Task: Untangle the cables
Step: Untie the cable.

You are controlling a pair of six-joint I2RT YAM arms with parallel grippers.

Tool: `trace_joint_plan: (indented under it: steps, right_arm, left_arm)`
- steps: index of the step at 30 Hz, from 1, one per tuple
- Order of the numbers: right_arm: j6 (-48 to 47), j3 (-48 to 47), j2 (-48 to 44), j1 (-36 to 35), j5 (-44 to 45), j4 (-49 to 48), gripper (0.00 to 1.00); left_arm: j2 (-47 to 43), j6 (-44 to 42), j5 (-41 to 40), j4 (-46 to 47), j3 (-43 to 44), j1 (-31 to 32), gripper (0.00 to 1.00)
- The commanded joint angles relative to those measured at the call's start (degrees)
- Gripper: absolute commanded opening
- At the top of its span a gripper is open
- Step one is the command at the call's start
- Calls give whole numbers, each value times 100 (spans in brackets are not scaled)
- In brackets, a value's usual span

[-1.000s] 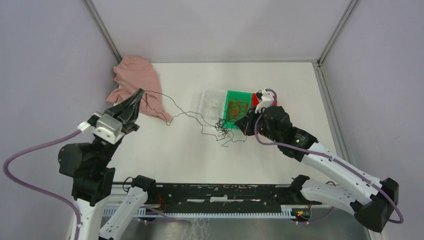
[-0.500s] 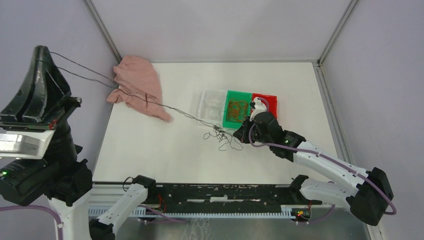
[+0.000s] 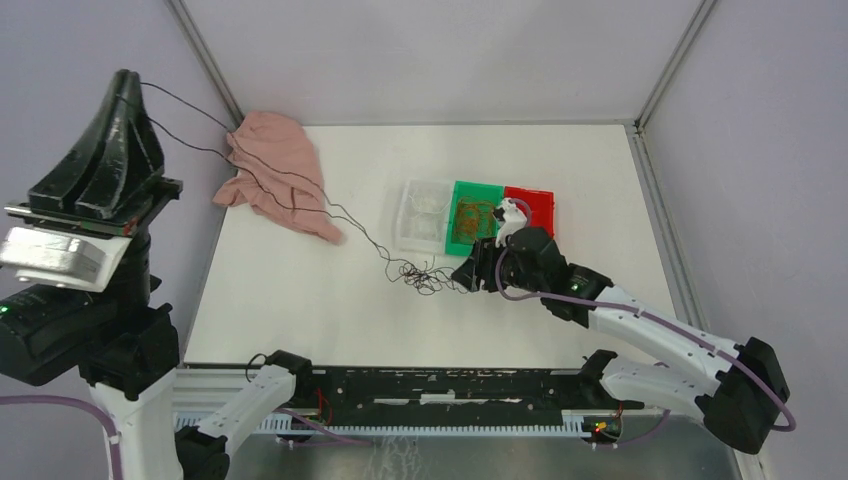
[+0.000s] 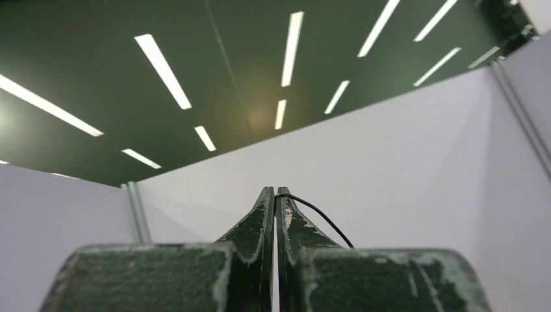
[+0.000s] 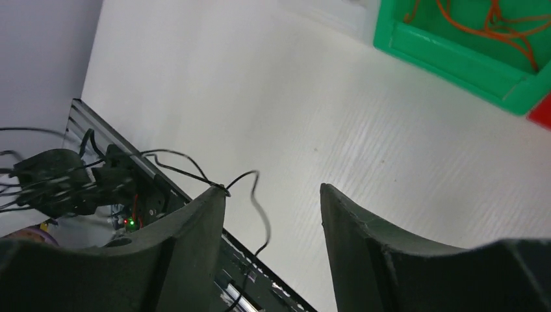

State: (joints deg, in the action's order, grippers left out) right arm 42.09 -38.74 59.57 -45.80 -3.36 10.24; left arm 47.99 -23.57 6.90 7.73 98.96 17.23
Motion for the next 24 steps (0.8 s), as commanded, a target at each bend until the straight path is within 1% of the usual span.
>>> trace_joint_plan:
  steps: [1, 5, 7, 11, 18, 24]
  right_arm:
    - [-597, -848, -264, -186, -251, -397, 65]
    - [-1185, -1414, -64, -690, -299, -485, 75]
    - [-1309, -1506, 61, -896, -381, -665, 77]
    - [-1400, -1614, 376, -1234, -293, -941, 77]
    - [-1240, -1947, 1113, -1537, -350, -1548, 76]
    - [-1273, -2464, 1324, -1937, -199, -1863, 74]
  left_arm:
    - [-63, 570, 970, -468, -240, 18, 3]
    - [-10, 743, 1268, -610, -185, 16, 3]
    - [0, 736, 1372, -671, -167, 15, 3]
    - [18, 740, 1473, -780, -114, 12, 3]
    - [-38, 685, 1588, -912, -96, 10, 3]
    - [-154, 593, 1640, -1025, -232, 11, 3]
